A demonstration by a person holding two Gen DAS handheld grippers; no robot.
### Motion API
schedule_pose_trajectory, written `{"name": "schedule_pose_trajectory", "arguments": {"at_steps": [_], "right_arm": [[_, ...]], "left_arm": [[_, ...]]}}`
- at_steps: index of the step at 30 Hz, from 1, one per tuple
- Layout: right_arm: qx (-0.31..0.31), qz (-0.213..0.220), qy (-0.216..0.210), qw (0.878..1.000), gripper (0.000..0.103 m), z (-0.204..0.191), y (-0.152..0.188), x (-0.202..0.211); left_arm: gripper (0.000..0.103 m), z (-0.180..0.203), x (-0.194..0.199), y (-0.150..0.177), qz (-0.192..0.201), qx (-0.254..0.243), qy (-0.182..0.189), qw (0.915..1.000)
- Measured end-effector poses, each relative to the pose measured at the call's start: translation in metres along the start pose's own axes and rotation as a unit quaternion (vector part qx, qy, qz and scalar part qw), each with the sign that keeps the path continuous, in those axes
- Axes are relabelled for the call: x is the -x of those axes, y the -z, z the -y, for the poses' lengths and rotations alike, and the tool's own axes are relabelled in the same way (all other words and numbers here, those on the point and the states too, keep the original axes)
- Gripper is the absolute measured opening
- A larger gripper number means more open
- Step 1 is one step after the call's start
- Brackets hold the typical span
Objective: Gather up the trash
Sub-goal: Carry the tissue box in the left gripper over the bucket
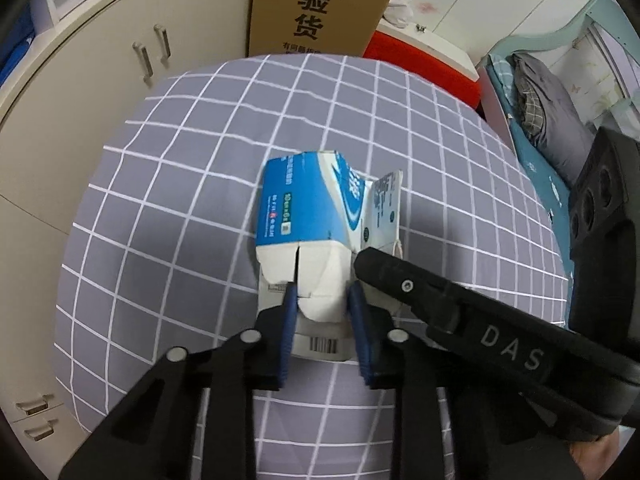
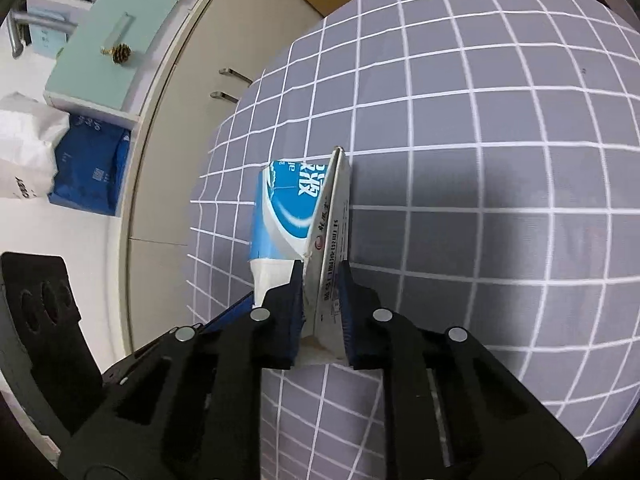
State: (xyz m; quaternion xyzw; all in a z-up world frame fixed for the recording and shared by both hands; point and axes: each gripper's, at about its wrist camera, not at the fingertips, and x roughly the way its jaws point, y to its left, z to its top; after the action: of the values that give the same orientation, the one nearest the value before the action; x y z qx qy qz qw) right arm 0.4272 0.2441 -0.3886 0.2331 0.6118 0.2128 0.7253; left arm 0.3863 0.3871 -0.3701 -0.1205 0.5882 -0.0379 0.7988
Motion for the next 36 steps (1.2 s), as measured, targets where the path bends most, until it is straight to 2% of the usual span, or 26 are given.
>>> {"name": "schedule_pose_trajectory", "arguments": {"at_steps": [8,14,21,26,31,36], "right_arm": [[-0.012,0.038,-0.002,0.999,0.017,0.017,-0.003,0.067],[-0.034,0.088,0.012,0.995,0.017,0.048,0.008,0.143],[-0.059,0.136,0.032,0.988,0.017,0.106,0.031,0.228],[-0.067,0.149,0.046,0.986,0.017,0.168,0.047,0.279],[-0.078,0.134,0.061,0.986,0.017,0.243,0.057,0.317],[-0.091,0.114,0.076,0.986,0.017,0.321,0.064,0.337]], "left_arm": [[0.024,0.051,0.026,0.001,0.014,-0.033,0.026,0.9990],[0.024,0.127,0.049,0.009,0.031,-0.089,0.051,0.9942],[0.024,0.236,0.060,0.043,0.039,-0.157,0.076,0.9839],[0.024,0.323,0.045,0.076,0.038,-0.184,0.083,0.9787],[0.024,0.396,0.013,0.112,0.023,-0.180,0.094,0.9789],[0.024,0.458,-0.032,0.140,-0.002,-0.171,0.100,0.9801]]}}
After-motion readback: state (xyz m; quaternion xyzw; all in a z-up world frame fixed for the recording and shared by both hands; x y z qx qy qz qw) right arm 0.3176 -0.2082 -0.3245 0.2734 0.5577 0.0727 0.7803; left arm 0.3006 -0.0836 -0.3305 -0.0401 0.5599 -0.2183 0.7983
